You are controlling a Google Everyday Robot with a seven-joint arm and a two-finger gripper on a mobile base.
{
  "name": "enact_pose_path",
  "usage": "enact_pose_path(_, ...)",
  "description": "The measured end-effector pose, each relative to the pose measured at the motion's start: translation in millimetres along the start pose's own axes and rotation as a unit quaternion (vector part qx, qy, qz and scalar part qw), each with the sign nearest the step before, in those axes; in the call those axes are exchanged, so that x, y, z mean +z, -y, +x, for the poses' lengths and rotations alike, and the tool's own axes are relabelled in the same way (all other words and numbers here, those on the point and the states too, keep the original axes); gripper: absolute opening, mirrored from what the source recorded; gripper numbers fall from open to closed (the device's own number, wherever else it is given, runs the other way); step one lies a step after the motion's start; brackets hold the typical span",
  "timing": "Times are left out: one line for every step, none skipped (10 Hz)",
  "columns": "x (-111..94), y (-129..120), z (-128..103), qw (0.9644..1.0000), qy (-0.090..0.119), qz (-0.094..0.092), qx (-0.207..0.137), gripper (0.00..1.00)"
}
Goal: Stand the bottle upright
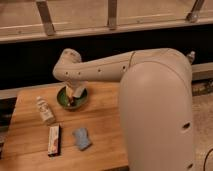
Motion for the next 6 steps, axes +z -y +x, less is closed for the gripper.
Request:
enact_pose_path(0,-2,-1,1.0,0.001,-0.001,-0.001,0.8)
enact_pose_path(0,0,1,1.0,0.0,-0.001,0.0,0.8)
enact_pose_path(0,1,1,1.0,0.0,0.0,0.001,0.8)
enact_pose_path(2,0,1,1.0,0.0,-0.003,0.001,0.8)
enact_pose_path(6,1,-1,0.9999,0.003,-0.015,-0.001,0.8)
enact_pose_path(15,5,-5,0.9997,0.005,-0.025,-0.004,0.8)
